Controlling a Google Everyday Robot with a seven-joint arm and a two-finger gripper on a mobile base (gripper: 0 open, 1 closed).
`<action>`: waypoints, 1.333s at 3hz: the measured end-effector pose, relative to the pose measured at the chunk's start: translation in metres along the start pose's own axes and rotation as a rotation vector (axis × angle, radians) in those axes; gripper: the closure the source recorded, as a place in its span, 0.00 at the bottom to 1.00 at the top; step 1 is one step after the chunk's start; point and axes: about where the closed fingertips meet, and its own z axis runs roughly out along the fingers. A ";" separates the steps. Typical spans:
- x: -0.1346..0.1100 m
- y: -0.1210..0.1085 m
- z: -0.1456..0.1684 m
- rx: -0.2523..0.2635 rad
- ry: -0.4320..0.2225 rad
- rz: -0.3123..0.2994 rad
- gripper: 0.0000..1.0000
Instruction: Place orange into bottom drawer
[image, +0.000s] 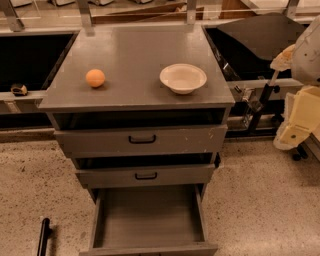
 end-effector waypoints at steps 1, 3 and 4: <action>0.000 0.000 0.000 0.000 0.000 0.000 0.00; -0.147 -0.082 0.014 0.080 -0.177 -0.197 0.00; -0.272 -0.115 0.049 0.069 -0.382 -0.314 0.00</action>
Offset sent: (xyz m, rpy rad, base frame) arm 0.1373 0.1055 0.0579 0.0419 -0.1556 0.1885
